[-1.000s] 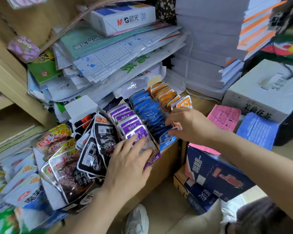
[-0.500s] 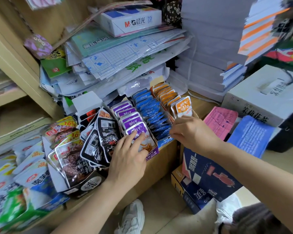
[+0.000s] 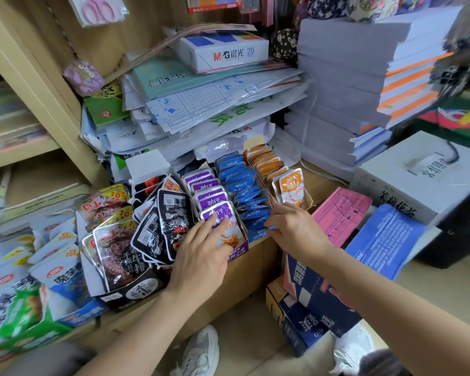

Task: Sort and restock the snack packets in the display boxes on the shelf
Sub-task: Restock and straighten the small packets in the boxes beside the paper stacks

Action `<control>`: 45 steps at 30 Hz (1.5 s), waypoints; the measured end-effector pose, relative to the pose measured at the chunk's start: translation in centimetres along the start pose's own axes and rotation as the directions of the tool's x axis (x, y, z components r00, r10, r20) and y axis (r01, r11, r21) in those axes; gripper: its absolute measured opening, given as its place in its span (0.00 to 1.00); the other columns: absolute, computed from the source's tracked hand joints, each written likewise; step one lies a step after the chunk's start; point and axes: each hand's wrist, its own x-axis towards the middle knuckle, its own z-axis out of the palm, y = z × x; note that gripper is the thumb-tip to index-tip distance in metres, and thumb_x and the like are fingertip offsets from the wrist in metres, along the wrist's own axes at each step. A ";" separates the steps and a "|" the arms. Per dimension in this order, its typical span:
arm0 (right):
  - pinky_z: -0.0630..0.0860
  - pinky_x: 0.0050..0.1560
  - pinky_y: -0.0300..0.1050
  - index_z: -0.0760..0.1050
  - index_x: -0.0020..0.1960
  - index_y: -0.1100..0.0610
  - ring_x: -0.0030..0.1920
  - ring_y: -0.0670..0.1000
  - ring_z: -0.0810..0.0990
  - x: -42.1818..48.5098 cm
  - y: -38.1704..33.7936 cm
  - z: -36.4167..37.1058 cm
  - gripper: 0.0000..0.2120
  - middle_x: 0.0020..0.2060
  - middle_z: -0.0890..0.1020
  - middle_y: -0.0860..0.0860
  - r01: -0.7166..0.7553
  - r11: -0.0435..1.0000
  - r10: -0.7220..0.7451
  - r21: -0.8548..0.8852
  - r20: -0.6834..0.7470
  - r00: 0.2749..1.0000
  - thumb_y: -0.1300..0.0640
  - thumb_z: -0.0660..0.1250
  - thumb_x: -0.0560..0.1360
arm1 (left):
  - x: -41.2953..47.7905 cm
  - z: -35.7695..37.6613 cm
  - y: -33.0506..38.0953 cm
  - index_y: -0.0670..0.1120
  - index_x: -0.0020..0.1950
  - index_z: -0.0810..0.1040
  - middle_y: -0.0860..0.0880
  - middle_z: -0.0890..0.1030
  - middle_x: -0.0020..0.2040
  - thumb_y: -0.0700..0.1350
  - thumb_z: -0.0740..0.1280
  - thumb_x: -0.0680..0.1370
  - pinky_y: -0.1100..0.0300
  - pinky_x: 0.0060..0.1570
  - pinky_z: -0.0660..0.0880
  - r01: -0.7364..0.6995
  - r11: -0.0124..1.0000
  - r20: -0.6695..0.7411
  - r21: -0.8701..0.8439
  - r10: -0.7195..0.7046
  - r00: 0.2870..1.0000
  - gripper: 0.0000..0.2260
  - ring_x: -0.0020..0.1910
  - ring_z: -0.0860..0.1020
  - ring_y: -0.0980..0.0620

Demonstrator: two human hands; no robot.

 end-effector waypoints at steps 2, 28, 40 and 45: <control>0.81 0.47 0.50 0.83 0.58 0.57 0.51 0.53 0.78 -0.6 -0.6 -0.9 0.15 0.50 0.82 0.51 -0.046 0.999 0.047 -0.022 0.037 0.998 0.60 0.76 0.72 | -0.3 0.0 0.1 0.50 0.52 0.86 0.44 0.77 0.70 0.45 0.73 0.76 0.44 0.72 0.66 0.003 1.000 -0.016 0.001 -0.003 1.000 0.07 0.73 0.71 0.42; 0.34 0.80 0.52 0.38 0.82 0.51 0.80 0.48 0.33 5.9 -1.4 0.3 0.36 0.81 0.38 0.46 -0.024 0.989 0.059 -0.148 0.242 0.969 0.34 0.42 0.83 | -1.0 1.5 1.9 0.44 0.55 0.85 0.48 0.86 0.48 0.38 0.59 0.75 0.54 0.41 0.82 -0.016 0.998 -0.179 -0.060 0.005 0.984 0.16 0.50 0.83 0.48; 0.30 0.76 0.56 0.40 0.82 0.43 0.80 0.51 0.35 6.8 0.0 -0.2 0.32 0.81 0.40 0.44 -0.049 0.983 0.089 -0.177 0.229 0.969 0.36 0.40 0.81 | -0.9 -0.1 1.9 0.43 0.70 0.76 0.44 0.77 0.70 0.47 0.69 0.76 0.46 0.68 0.69 0.108 0.994 -0.183 -0.010 -0.108 0.977 0.22 0.69 0.74 0.43; 0.31 0.77 0.61 0.41 0.82 0.43 0.81 0.52 0.34 6.1 0.4 0.6 0.31 0.82 0.43 0.44 -0.047 0.975 0.107 -0.218 0.273 0.956 0.34 0.37 0.82 | 1.7 -0.8 0.3 0.40 0.80 0.60 0.39 0.64 0.79 0.68 0.66 0.73 0.41 0.76 0.58 0.324 0.936 0.028 0.137 -0.331 0.943 0.46 0.78 0.62 0.40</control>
